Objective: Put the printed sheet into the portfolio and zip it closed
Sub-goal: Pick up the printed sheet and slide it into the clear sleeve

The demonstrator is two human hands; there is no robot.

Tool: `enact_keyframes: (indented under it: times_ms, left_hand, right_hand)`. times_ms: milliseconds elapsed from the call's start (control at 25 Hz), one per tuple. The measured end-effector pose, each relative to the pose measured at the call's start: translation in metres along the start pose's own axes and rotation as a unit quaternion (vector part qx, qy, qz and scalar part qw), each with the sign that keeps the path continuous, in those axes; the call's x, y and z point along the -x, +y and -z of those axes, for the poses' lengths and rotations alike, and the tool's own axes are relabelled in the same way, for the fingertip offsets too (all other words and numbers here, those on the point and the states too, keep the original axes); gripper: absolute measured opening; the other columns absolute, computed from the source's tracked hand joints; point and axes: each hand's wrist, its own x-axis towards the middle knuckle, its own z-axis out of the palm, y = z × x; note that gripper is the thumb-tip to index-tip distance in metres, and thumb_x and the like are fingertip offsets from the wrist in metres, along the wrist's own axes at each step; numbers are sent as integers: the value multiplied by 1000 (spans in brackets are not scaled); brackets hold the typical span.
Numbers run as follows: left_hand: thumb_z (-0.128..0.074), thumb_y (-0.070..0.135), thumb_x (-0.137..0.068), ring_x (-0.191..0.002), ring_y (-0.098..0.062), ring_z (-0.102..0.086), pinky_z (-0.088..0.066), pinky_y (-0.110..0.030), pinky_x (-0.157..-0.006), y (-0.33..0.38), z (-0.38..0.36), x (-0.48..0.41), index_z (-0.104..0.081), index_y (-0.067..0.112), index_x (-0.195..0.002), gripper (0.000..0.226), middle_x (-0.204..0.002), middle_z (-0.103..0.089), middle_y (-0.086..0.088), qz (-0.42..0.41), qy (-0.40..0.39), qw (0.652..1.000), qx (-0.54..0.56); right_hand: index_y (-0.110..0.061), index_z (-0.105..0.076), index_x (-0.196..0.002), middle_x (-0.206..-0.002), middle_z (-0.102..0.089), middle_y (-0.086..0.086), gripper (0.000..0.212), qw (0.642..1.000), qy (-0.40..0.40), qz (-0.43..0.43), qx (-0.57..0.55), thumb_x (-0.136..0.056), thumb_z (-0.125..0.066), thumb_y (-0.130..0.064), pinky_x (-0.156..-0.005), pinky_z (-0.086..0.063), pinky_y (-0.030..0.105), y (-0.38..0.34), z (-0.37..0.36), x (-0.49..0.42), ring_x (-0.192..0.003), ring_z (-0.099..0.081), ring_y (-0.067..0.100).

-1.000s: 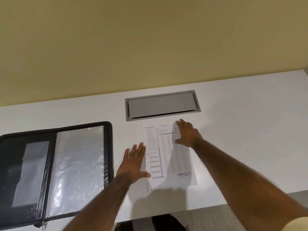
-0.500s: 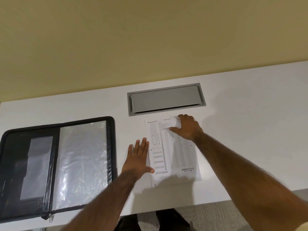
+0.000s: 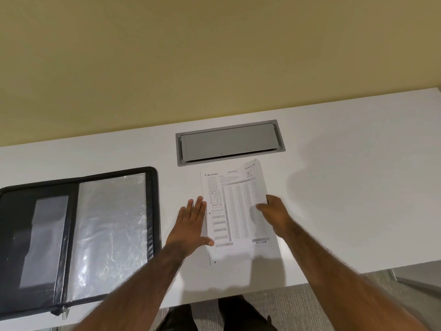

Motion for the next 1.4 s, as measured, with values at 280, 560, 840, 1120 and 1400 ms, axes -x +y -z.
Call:
enact_keyframes:
  times_ms: [280,560,840,1120,1400]
  left_hand:
    - [-76,48,-80,-132,-6,-50,-39,-32,-111,35,46,4,-38,24,-154,87,-147,-51,16,108,136,769,615]
    - [-72,13,-90,-107,-21,-72,-58,-27,-82,57,116,-1,-70,20,-123,33,-121,-74,-5,-5,130,682,719]
    - [-75,23,-89,-98,-10,-73,-60,-33,-87,80,130,15,-74,49,-99,28,-103,-77,12,-13,257,712,654]
    - [-81,20,-84,-93,0,-72,-59,-23,-79,79,120,10,-73,57,-93,39,-99,-77,20,0,253,726,640]
    - [-81,37,-79,-97,-9,-73,-60,-24,-80,75,113,6,-74,54,-96,25,-103,-77,15,15,254,722,643]
  right_hand:
    - [-20,-69,-123,-118,-74,-4,32,990,-74,98,-74,-95,-59,-8,-96,-53,33,-27,18,29,-110,-70,16]
    - [-27,-71,-116,-116,-75,-2,33,979,-42,181,-82,-94,-61,-5,-92,-55,39,-74,35,51,-108,-70,24]
    - [-15,-67,-118,-111,-74,3,35,970,15,189,-151,-89,-65,3,-85,-54,25,-83,18,56,-103,-69,17]
    - [-32,-71,-103,-100,-77,-5,35,975,25,179,-132,-87,-67,0,-76,-58,26,-76,10,54,-95,-72,16]
    - [-34,-72,-97,-92,-77,-13,37,968,41,189,-159,-89,-65,2,-65,-56,17,-73,7,55,-84,-72,4]
